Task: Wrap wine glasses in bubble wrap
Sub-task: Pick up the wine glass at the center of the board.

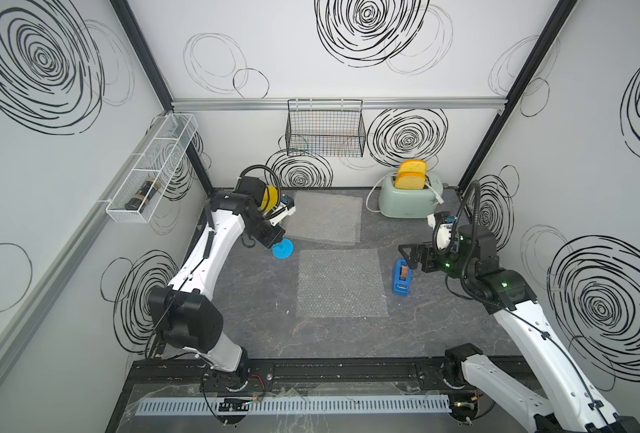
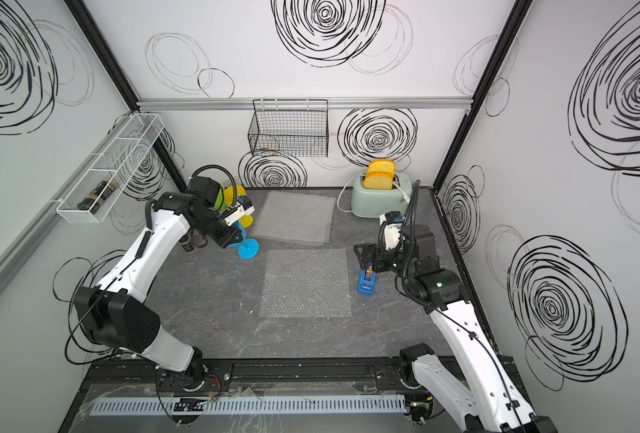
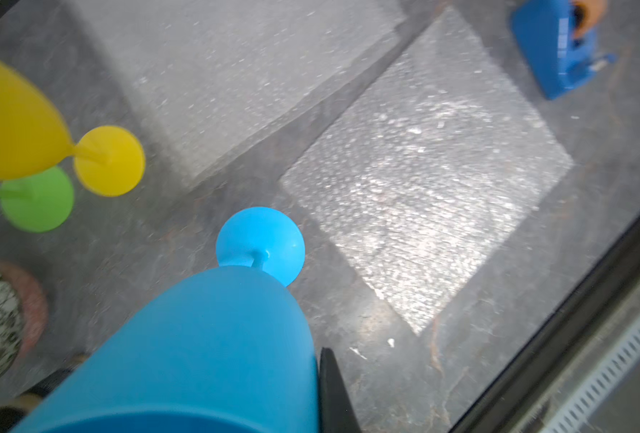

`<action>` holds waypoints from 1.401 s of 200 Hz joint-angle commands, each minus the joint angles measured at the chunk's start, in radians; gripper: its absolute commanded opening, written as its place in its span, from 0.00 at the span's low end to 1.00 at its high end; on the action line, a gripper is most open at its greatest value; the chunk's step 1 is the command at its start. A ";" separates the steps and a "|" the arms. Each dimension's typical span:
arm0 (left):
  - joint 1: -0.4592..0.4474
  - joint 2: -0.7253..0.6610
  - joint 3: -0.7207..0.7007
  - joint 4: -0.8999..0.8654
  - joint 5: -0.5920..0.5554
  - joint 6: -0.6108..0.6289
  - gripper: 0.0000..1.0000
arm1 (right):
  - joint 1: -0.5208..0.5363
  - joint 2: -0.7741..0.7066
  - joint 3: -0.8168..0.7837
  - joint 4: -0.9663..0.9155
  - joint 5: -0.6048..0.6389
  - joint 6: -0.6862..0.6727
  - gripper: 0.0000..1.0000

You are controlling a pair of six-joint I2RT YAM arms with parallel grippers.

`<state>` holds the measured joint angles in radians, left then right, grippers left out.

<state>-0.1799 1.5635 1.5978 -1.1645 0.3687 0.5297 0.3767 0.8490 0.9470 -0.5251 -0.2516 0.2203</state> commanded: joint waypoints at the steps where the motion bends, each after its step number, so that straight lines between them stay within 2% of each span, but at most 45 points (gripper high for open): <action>1: -0.053 -0.057 -0.016 -0.005 0.189 0.057 0.00 | 0.099 -0.016 -0.032 0.149 0.003 -0.102 0.95; 20: -0.080 -0.108 -0.052 0.029 0.350 0.114 0.00 | 0.178 -0.007 -0.070 0.233 0.005 -0.176 0.92; 45: -0.142 -0.171 -0.119 0.125 0.456 0.124 0.00 | 0.266 0.010 -0.130 0.351 -0.012 -0.283 0.89; 63: -0.191 -0.213 -0.198 0.207 0.468 0.125 0.00 | 0.332 0.033 -0.166 0.421 0.007 -0.361 0.88; 90: -0.263 -0.253 -0.286 0.273 0.488 0.106 0.00 | 0.406 0.100 -0.178 0.459 -0.031 -0.474 0.85; 113: -0.270 -0.265 -0.322 0.299 0.562 0.073 0.00 | 0.458 0.165 -0.172 0.457 -0.012 -0.562 0.81; 151: -0.270 -0.261 -0.337 0.291 0.584 0.096 0.00 | 0.462 0.236 -0.170 0.476 -0.064 -0.627 0.65; 164: -0.271 -0.266 -0.341 0.296 0.589 0.096 0.00 | 0.463 0.259 -0.168 0.480 -0.072 -0.629 0.64; 195: -0.275 -0.264 -0.348 0.295 0.579 0.102 0.00 | 0.462 0.318 -0.152 0.474 -0.072 -0.645 0.52; 210: -0.276 -0.271 -0.358 0.294 0.573 0.113 0.00 | 0.463 0.338 -0.147 0.476 -0.066 -0.645 0.49; 225: -0.278 -0.281 -0.369 0.307 0.581 0.112 0.00 | 0.462 0.352 -0.152 0.489 -0.062 -0.649 0.39; 255: -0.270 -0.285 -0.363 0.305 0.576 0.101 0.00 | 0.462 0.369 -0.140 0.474 -0.057 -0.625 0.06; 262: -0.271 -0.292 -0.366 0.312 0.579 0.102 0.02 | 0.462 0.367 -0.144 0.478 -0.059 -0.621 0.00; 271: -0.269 -0.295 -0.365 0.320 0.581 0.091 0.17 | 0.462 0.364 -0.151 0.485 -0.060 -0.609 0.00; 280: -0.263 -0.292 -0.356 0.325 0.576 0.064 0.35 | 0.462 0.356 -0.158 0.491 -0.055 -0.586 0.00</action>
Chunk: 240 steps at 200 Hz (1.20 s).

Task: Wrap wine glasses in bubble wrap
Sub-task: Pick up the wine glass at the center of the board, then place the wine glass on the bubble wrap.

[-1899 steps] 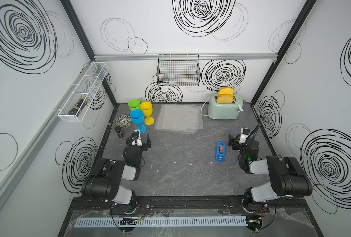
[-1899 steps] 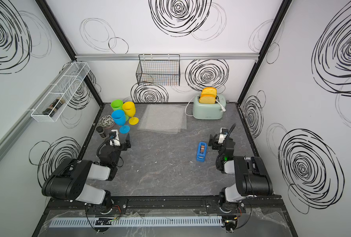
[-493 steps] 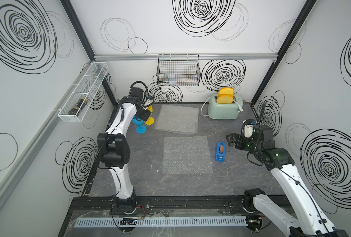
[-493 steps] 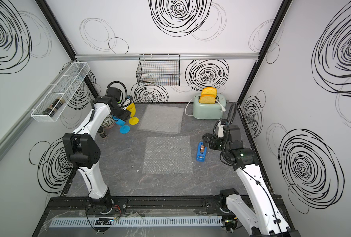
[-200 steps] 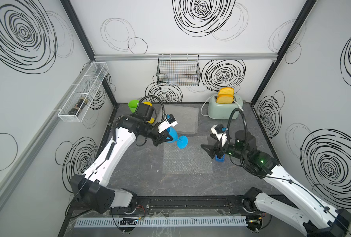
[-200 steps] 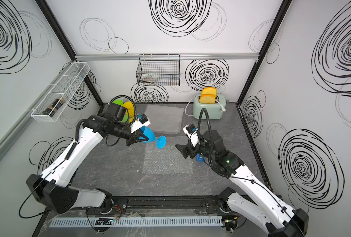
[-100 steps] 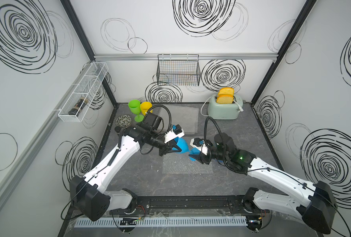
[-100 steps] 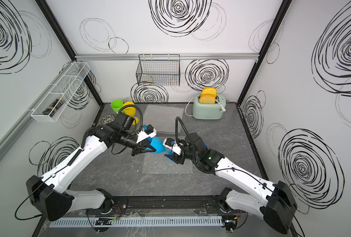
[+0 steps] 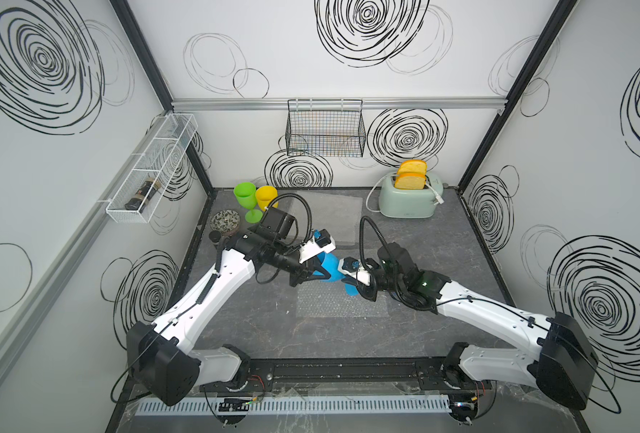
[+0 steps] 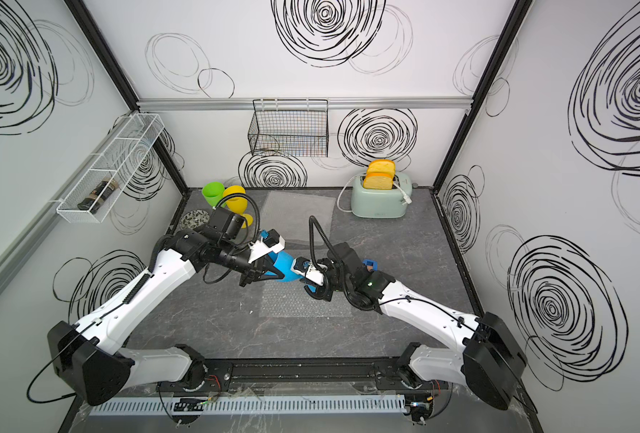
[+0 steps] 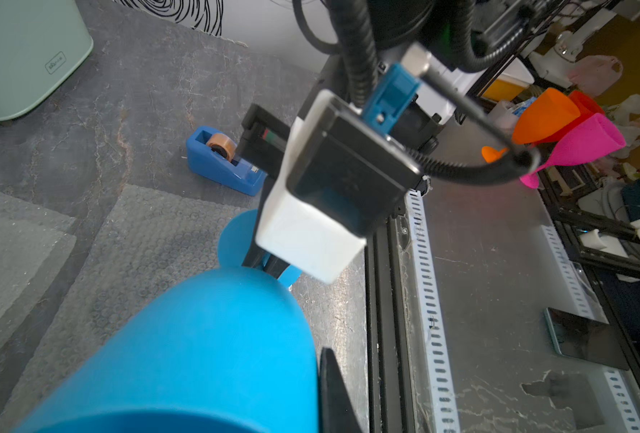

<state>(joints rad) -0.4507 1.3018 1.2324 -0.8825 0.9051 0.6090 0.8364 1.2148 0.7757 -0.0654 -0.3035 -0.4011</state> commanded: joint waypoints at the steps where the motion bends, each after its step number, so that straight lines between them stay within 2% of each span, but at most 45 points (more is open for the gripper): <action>1: 0.009 -0.030 0.012 0.043 0.039 -0.018 0.38 | 0.003 -0.010 0.013 0.031 -0.003 0.040 0.00; 9: 0.018 -0.030 0.024 0.048 0.034 -0.036 0.52 | 0.003 -0.019 0.010 0.026 -0.001 0.061 0.00; 21: 0.024 -0.045 0.045 0.064 0.009 -0.054 0.65 | 0.001 -0.034 0.004 0.022 0.005 0.110 0.00; 43: 0.022 -0.055 0.115 0.102 -0.078 -0.112 0.75 | 0.001 -0.069 -0.025 0.021 0.028 0.247 0.00; 48: 0.023 -0.050 0.136 0.116 -0.105 -0.146 0.77 | 0.001 -0.079 -0.032 0.016 0.025 0.294 0.00; 51: 0.023 -0.050 0.144 0.128 -0.122 -0.175 0.82 | 0.001 -0.081 -0.034 0.016 0.024 0.309 0.00; 60: 0.022 -0.052 0.157 0.186 -0.188 -0.254 0.85 | 0.000 -0.096 -0.049 0.016 0.022 0.386 0.00; 66: 0.024 -0.060 0.153 0.239 -0.233 -0.306 0.99 | 0.000 -0.105 -0.061 0.018 0.023 0.433 0.00; 85: 0.025 -0.099 0.087 0.410 -0.373 -0.464 0.97 | -0.007 -0.111 -0.078 0.015 0.034 0.622 0.00; 97: 0.034 -0.097 0.057 0.462 -0.412 -0.580 0.97 | -0.020 -0.099 -0.075 -0.003 0.037 0.763 0.00; 115: 0.061 -0.068 -0.012 0.523 -0.351 -0.736 0.97 | -0.065 -0.064 -0.079 -0.010 -0.006 0.944 0.00; 128: 0.073 -0.047 -0.080 0.603 -0.315 -0.836 0.97 | -0.102 -0.032 -0.099 0.047 -0.112 1.019 0.00; 155: 0.073 0.035 -0.182 0.735 -0.237 -1.029 0.97 | -0.176 0.059 -0.131 0.127 -0.252 1.242 0.00; 186: 0.048 0.126 -0.254 0.857 -0.237 -1.184 0.97 | -0.161 0.126 -0.141 0.169 -0.235 1.312 0.00; 216: 0.021 0.222 -0.278 0.916 -0.251 -1.266 0.97 | -0.154 0.178 -0.180 0.232 -0.225 1.357 0.00; 240: 0.010 0.294 -0.266 0.919 -0.253 -1.273 0.97 | -0.134 0.217 -0.182 0.245 -0.220 1.369 0.00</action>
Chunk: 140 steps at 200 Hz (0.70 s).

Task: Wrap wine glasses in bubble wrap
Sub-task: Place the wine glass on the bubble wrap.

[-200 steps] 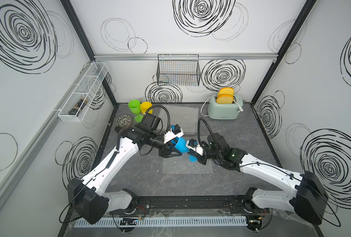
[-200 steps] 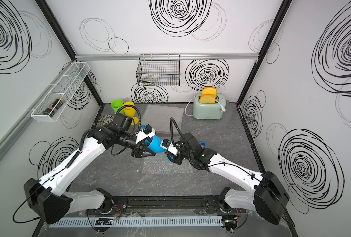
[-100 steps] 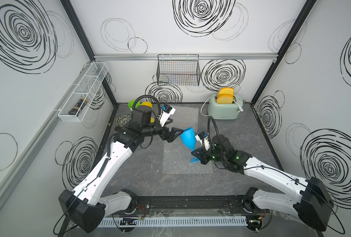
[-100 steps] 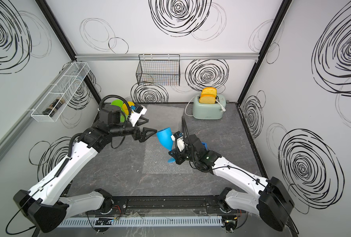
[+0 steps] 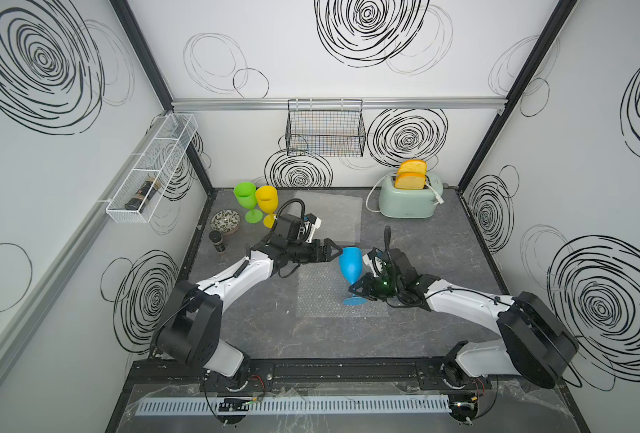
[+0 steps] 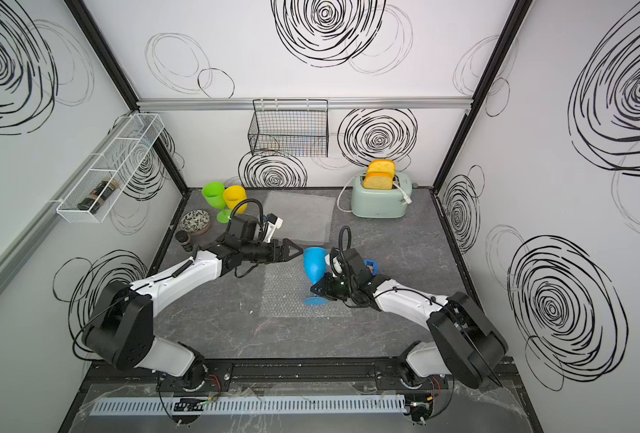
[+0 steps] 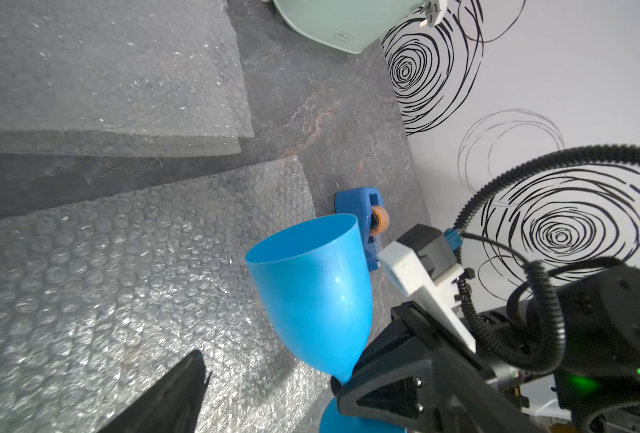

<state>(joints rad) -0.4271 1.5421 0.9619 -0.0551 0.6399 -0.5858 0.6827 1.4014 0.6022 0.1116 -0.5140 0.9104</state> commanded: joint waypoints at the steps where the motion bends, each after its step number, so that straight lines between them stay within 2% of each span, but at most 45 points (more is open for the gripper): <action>1: -0.015 0.057 0.005 0.092 0.011 -0.077 0.97 | 0.020 0.031 -0.009 0.072 -0.008 0.059 0.00; 33: -0.042 0.130 0.052 0.023 -0.045 -0.003 0.97 | 0.025 0.070 0.005 0.065 -0.004 0.057 0.00; 73: -0.058 0.192 0.074 0.046 0.010 -0.050 1.00 | 0.020 0.100 0.001 0.076 0.008 0.074 0.00; 91: -0.062 0.232 0.094 0.037 0.016 -0.057 0.98 | 0.022 0.112 -0.017 0.114 0.010 0.093 0.00; 140: -0.079 0.298 0.126 0.018 0.030 -0.066 0.93 | 0.024 0.156 0.014 0.070 0.008 0.070 0.00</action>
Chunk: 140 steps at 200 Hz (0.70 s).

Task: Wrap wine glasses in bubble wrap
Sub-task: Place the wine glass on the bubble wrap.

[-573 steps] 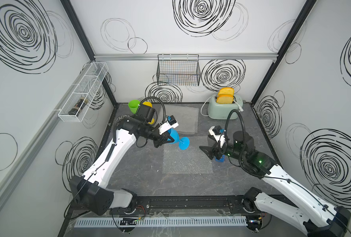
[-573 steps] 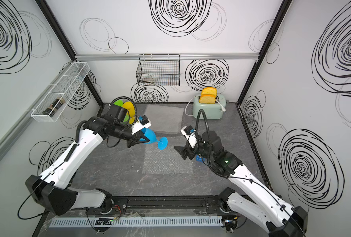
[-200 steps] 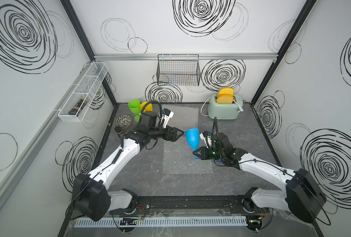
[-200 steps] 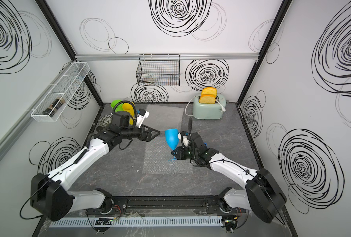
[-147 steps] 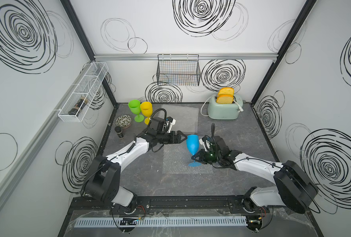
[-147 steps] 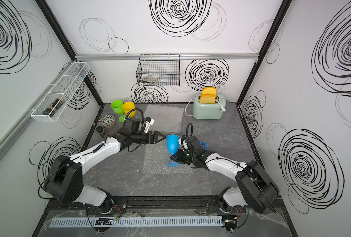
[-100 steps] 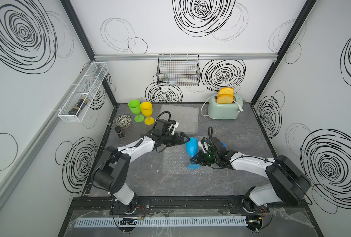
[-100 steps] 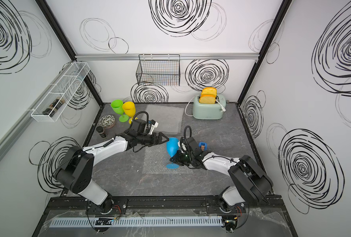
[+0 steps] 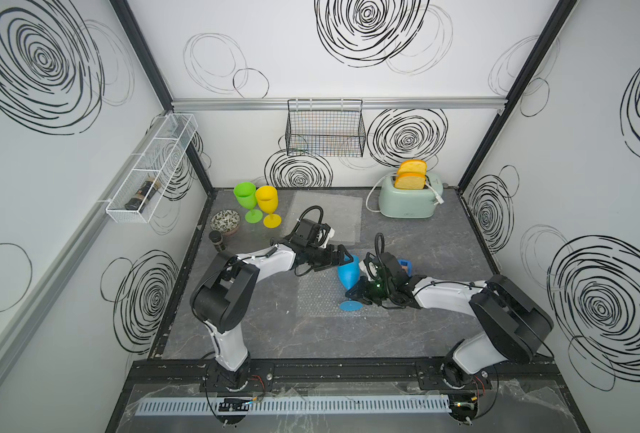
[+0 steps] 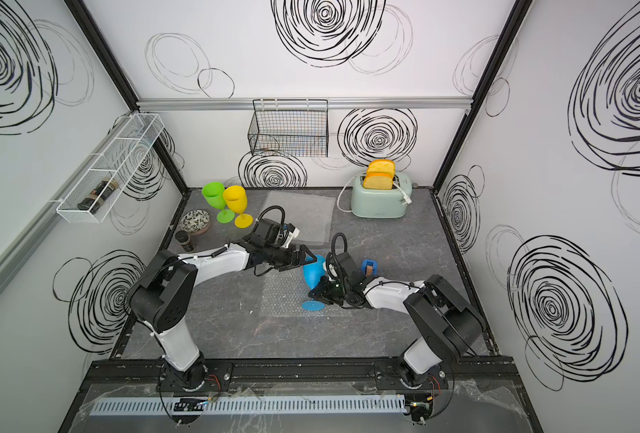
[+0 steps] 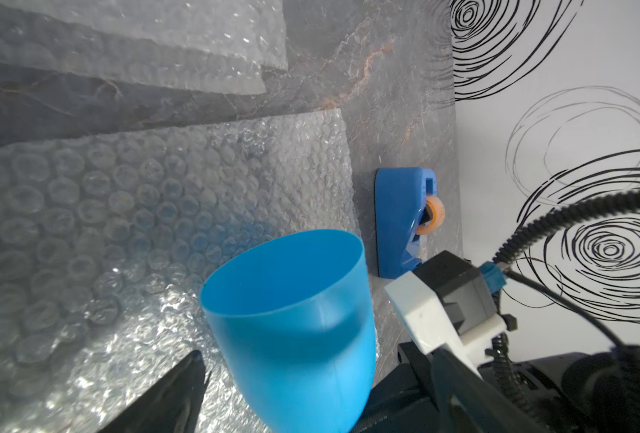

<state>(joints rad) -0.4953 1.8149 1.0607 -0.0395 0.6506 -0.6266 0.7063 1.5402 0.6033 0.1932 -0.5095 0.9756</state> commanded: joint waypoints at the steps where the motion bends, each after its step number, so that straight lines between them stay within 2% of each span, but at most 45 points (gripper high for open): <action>1: -0.011 0.026 0.027 0.003 0.019 -0.025 0.93 | -0.001 0.017 0.014 -0.014 0.002 0.004 0.00; 53: -0.024 0.080 0.072 -0.079 -0.043 0.017 0.84 | -0.014 0.020 0.018 -0.059 0.008 -0.004 0.01; 91: -0.031 0.104 0.067 -0.101 -0.069 0.032 0.78 | 0.000 0.005 0.038 -0.102 0.028 -0.022 0.16; 112: -0.031 0.103 0.059 -0.110 -0.083 0.043 0.75 | -0.001 -0.052 0.043 -0.145 0.055 -0.036 0.33; 140: -0.035 0.101 0.059 -0.118 -0.095 0.049 0.74 | -0.043 -0.140 0.064 -0.245 0.083 -0.086 0.39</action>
<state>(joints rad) -0.5217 1.8866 1.1202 -0.1062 0.6243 -0.6037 0.6968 1.4826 0.6212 0.0639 -0.4606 0.9363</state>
